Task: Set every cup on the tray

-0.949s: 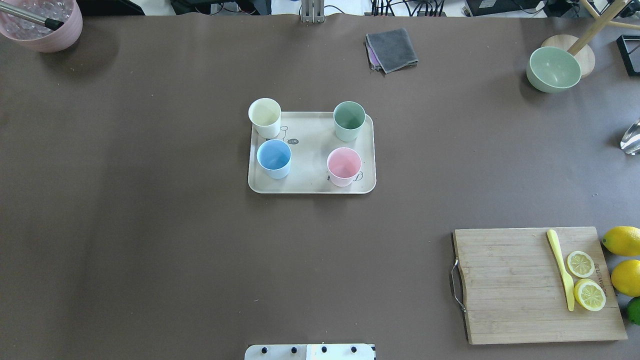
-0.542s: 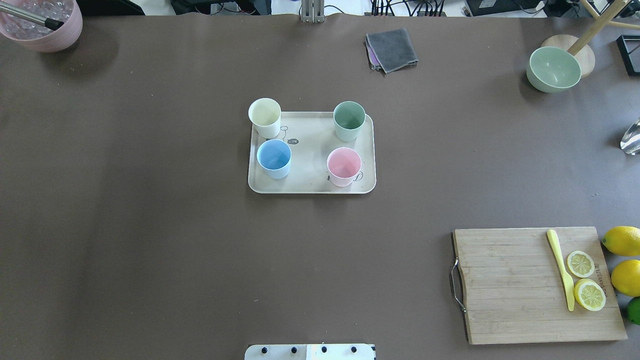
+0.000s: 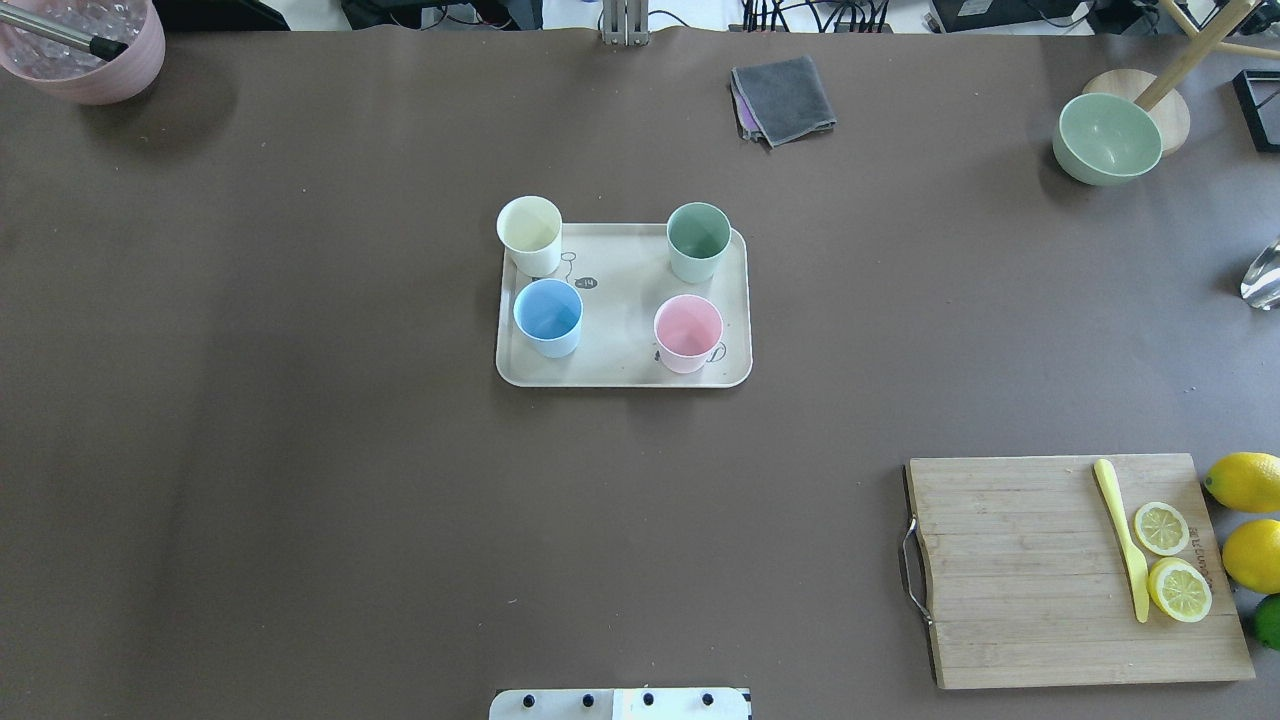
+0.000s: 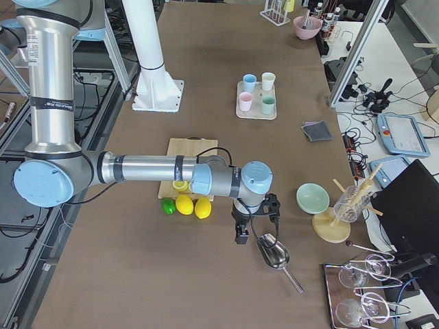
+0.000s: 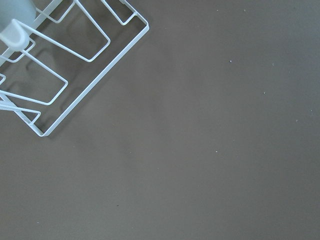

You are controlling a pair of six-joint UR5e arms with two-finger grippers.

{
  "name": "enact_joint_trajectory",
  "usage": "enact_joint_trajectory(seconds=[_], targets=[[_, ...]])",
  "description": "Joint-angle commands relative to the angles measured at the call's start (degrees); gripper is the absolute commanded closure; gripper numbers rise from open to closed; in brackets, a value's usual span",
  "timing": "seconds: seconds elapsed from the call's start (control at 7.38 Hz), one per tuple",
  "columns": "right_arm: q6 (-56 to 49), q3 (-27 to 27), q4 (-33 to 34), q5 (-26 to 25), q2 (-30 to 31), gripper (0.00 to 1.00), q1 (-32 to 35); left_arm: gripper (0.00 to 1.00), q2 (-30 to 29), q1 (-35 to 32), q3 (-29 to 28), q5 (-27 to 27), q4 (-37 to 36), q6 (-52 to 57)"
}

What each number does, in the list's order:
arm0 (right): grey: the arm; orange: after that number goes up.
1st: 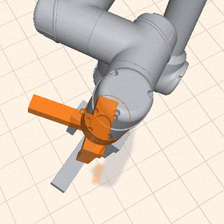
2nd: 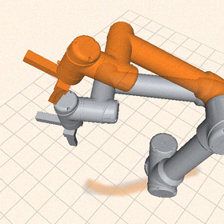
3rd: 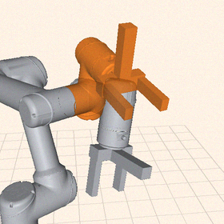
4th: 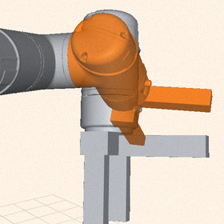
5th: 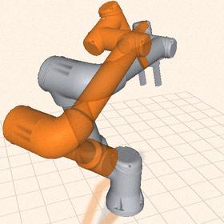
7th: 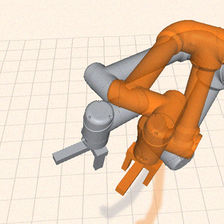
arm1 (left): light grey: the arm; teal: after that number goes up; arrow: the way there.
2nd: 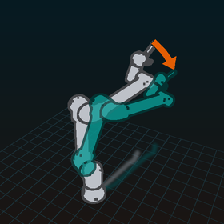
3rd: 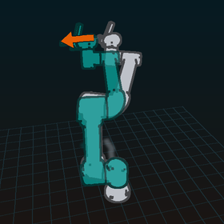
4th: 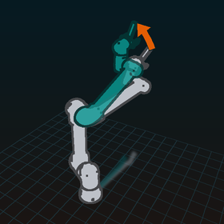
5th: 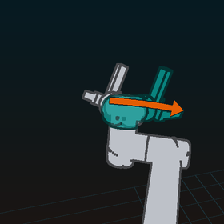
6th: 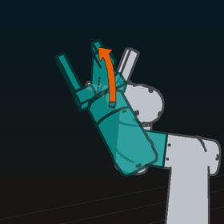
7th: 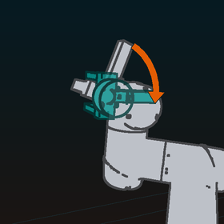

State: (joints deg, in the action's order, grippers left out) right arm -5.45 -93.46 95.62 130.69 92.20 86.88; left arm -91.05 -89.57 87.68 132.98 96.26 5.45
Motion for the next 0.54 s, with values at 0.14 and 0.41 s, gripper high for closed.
enact_joint_trajectory(seconds=[0.14, 0.41], targets=[[0.0, 0.0, 0.0, 0.0, -0.1, 0.00, -0.4, 0.02, 0.0, 0.0, 0.1, 0.1, 0.1, 0.1], [0.0, -0.1, 0.0, 0.0, -0.2, 0.00, -0.8, 0.02, 0.0, 0.0, 0.1, 0.2, 0.1, 0.2]])
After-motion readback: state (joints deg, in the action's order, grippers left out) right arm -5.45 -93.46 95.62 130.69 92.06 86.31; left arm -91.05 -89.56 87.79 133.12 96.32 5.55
